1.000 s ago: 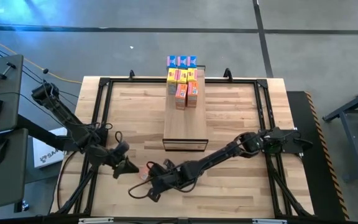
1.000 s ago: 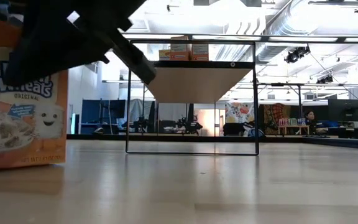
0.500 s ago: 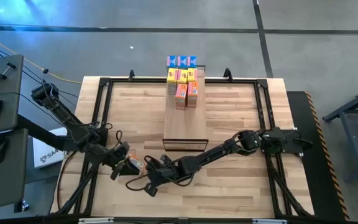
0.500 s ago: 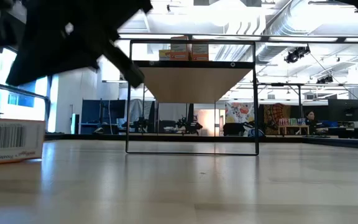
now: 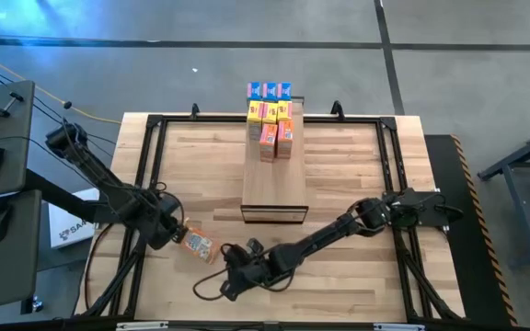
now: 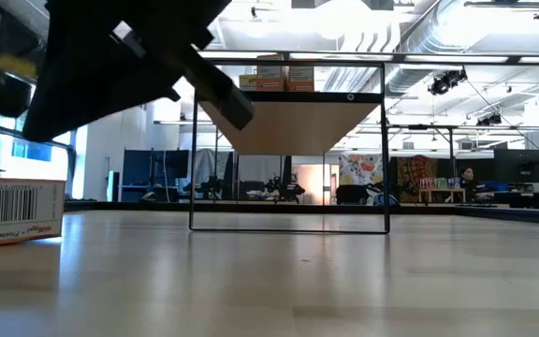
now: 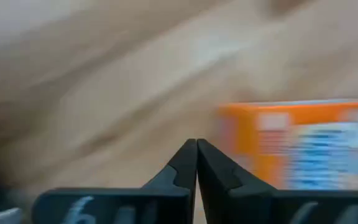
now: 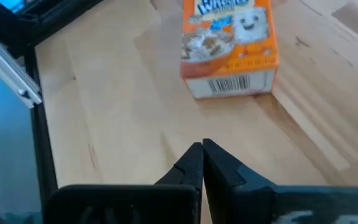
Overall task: Stack cereal on shelf
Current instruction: Put the orange cereal box on the shelf aligned with the orange cereal boxes
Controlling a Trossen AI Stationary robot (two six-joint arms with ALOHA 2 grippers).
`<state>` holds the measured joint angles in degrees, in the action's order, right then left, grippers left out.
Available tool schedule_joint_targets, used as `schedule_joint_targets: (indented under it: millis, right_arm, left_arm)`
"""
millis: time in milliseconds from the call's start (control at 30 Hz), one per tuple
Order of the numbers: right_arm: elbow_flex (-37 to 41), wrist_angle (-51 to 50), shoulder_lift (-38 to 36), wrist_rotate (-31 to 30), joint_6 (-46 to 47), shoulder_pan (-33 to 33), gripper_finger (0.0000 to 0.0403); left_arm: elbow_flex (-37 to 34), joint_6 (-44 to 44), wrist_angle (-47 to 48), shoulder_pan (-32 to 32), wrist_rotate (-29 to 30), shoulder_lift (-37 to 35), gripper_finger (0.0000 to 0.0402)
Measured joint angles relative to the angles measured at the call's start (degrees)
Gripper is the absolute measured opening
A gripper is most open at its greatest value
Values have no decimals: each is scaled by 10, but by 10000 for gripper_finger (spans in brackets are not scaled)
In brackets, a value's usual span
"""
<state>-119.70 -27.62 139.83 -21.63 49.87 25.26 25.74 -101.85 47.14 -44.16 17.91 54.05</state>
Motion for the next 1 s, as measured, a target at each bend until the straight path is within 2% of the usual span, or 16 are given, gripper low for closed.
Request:
schedule_joint_targets:
  millis: [67,167,333,500,733,1000]
  right_arm:
    - [0,-2,0,-9,12,6,0]
    - [0,-1,0,-11,28,9,0]
    - [0,-4,0,-13,14,-3,0]
    - [0,1,0,-1,2,-22,0]
    - [0,-5,13,38,-4,-28,0]
    - [-2,-2,26,37,13,-15,0]
  left_arm:
    - [-8,-3,8,0,-19,10,7]
    - [-28,14,-85,0,-28,23,8]
    - [-53,31,-202,0,-5,59,9]
    - [-54,68,-271,0,19,76,7]
    - [-54,76,-292,0,33,79,3]
    - [-54,80,-308,0,44,61,3]
